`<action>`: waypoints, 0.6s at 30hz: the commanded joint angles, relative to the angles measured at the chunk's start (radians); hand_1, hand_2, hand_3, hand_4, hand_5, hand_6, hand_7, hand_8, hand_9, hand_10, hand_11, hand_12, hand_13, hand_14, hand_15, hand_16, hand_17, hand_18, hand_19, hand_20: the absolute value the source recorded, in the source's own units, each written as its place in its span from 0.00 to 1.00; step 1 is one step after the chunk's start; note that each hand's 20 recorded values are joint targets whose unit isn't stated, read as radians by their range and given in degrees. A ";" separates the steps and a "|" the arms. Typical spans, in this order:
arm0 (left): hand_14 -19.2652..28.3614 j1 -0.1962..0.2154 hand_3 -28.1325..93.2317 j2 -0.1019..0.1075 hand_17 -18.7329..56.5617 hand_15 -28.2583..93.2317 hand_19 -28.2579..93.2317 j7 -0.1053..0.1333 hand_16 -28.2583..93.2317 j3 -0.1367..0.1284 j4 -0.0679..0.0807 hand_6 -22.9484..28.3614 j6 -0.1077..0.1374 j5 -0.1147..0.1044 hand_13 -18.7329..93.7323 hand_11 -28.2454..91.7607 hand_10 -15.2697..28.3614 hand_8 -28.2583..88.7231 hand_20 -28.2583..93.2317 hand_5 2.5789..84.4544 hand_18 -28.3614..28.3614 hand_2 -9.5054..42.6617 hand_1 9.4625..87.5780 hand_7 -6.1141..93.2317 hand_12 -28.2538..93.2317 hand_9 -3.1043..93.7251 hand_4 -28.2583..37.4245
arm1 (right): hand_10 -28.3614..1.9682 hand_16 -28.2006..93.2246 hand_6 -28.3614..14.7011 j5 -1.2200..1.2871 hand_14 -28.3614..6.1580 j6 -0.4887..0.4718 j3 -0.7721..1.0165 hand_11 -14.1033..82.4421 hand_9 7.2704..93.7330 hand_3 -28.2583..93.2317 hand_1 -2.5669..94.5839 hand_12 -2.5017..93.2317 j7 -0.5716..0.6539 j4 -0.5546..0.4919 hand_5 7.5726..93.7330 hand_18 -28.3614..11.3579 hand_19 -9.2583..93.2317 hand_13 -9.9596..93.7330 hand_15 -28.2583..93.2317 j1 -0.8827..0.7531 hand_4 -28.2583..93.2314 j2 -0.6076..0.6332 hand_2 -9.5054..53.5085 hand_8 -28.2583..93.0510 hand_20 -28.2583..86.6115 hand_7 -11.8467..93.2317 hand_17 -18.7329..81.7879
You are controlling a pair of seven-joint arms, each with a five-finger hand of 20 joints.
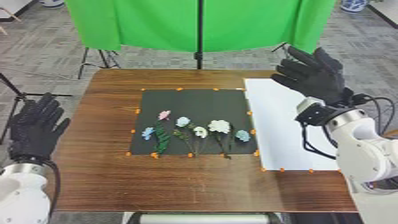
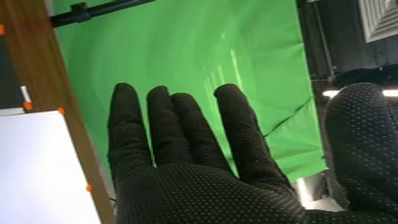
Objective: Arrange flowers
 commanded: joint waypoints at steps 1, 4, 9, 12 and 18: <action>0.55 0.024 0.83 -0.010 0.15 0.33 0.40 0.023 0.17 -0.001 -0.012 0.56 -0.016 0.000 0.27 0.35 0.60 0.17 0.30 0.39 0.66 0.41 0.18 0.13 0.27 0.26 0.00 | 0.40 0.37 0.51 0.003 0.47 -0.018 0.011 0.17 0.31 0.84 0.17 0.15 -0.003 -0.018 0.35 0.28 0.32 0.36 0.30 -0.019 0.04 -0.011 0.27 0.17 0.42 0.17 0.33; 0.56 0.030 0.83 -0.018 0.15 0.33 0.41 0.023 0.17 -0.002 -0.016 0.56 -0.020 -0.002 0.28 0.35 0.61 0.17 0.30 0.39 0.67 0.41 0.18 0.13 0.27 0.27 0.00 | 0.40 0.36 0.48 0.006 0.47 -0.022 0.006 0.17 0.31 0.84 0.17 0.15 -0.002 -0.021 0.36 0.28 0.32 0.37 0.30 -0.012 0.04 -0.011 0.27 0.17 0.42 0.16 0.33; 0.57 0.026 0.83 -0.015 0.15 0.34 0.41 0.034 0.17 0.001 -0.018 0.56 -0.023 -0.004 0.28 0.35 0.61 0.17 0.30 0.40 0.67 0.41 0.18 0.13 0.27 0.28 0.00 | 0.41 0.36 0.46 0.001 0.48 -0.023 0.008 0.17 0.32 0.84 0.17 0.15 -0.014 -0.027 0.36 0.28 0.32 0.37 0.30 -0.004 0.04 -0.008 0.27 0.17 0.42 0.16 0.33; 0.57 0.020 0.83 -0.007 0.15 0.34 0.41 0.036 0.17 -0.001 -0.017 0.56 -0.025 -0.010 0.29 0.35 0.61 0.17 0.30 0.40 0.67 0.41 0.18 0.13 0.27 0.28 0.00 | 0.41 0.36 0.45 0.002 0.48 -0.021 0.006 0.17 0.32 0.84 0.17 0.14 -0.019 -0.026 0.37 0.28 0.32 0.37 0.30 0.001 0.05 -0.010 0.27 0.17 0.42 0.16 0.33; 0.58 0.036 0.83 -0.021 0.16 0.34 0.41 0.034 0.18 -0.003 -0.027 0.56 -0.033 -0.012 0.30 0.36 0.62 0.17 0.31 0.41 0.68 0.41 0.18 0.13 0.27 0.29 0.00 | 0.41 0.37 0.39 -0.005 0.48 -0.033 0.008 0.17 0.32 0.85 0.17 0.14 -0.010 -0.027 0.38 0.28 0.33 0.36 0.30 -0.002 0.04 -0.015 0.27 0.17 0.42 0.15 0.33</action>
